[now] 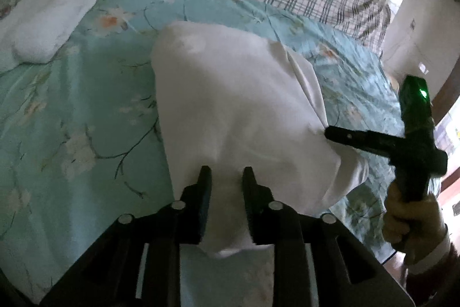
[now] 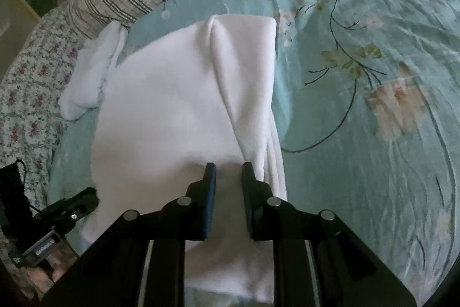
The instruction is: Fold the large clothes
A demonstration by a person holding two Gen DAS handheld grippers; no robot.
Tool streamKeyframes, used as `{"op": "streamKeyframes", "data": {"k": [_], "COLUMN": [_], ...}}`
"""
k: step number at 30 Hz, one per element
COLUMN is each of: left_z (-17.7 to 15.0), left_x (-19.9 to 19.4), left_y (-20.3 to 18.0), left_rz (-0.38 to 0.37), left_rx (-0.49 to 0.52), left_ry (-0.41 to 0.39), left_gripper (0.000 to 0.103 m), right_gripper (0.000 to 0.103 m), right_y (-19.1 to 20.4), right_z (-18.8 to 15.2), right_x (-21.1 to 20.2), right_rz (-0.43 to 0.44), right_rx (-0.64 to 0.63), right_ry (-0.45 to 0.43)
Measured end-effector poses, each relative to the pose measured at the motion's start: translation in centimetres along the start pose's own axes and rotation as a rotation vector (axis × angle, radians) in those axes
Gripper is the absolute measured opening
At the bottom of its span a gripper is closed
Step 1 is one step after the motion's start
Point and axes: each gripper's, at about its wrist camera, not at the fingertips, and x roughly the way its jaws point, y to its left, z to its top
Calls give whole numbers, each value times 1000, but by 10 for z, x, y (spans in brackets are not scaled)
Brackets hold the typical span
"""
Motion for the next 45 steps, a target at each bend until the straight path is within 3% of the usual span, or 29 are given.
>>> {"op": "streamKeyframes", "data": {"k": [1, 2, 6, 10, 11, 13, 16, 20, 29, 33, 42, 44, 45], "left_z": [-3, -7, -17, -21, -23, -26, -37, -52, -80, -79, -54, -47, -45], "left_x": [-4, -8, -17, -27, -30, -34, -43, -47, -51, -55, -89, -99, -102], "left_y": [2, 5, 13, 8, 5, -1, -10, -23, -36, -38, -49, -51, -52], "left_rz": [6, 18, 14, 58, 81, 112, 145, 227, 327, 352, 387, 406, 413], "left_rx": [-11, -28, -84, -79, -70, -61, -51, 0, 59, 83, 134, 150, 153], "left_ry": [-5, -10, -16, -20, -20, -24, -35, -16, 30, 21, -45, -78, -95], "left_gripper": [45, 51, 51, 56, 61, 71, 84, 86, 86, 86, 89, 95, 97], "right_gripper": [20, 20, 20, 22, 24, 42, 45, 46, 68, 79, 84, 87, 92], "right_y": [3, 5, 14, 21, 22, 23, 24, 22, 25, 31, 59, 65, 68], "right_z": [-4, -7, -25, -43, -48, -56, -70, -85, -118, -123, -107, -102, -100], "right_x": [-7, -13, -36, -52, -56, -64, -75, -84, -86, -90, -112, -117, -120], "right_rz": [7, 13, 42, 43, 42, 40, 28, 6, -57, -76, -70, -59, -54], "right_rx": [-3, -7, -36, -64, -70, -79, -99, -114, -171, -201, -340, -356, -361], "right_ry": [-7, -12, -21, -29, -32, -45, -59, -61, -37, -47, -72, -77, -85]}}
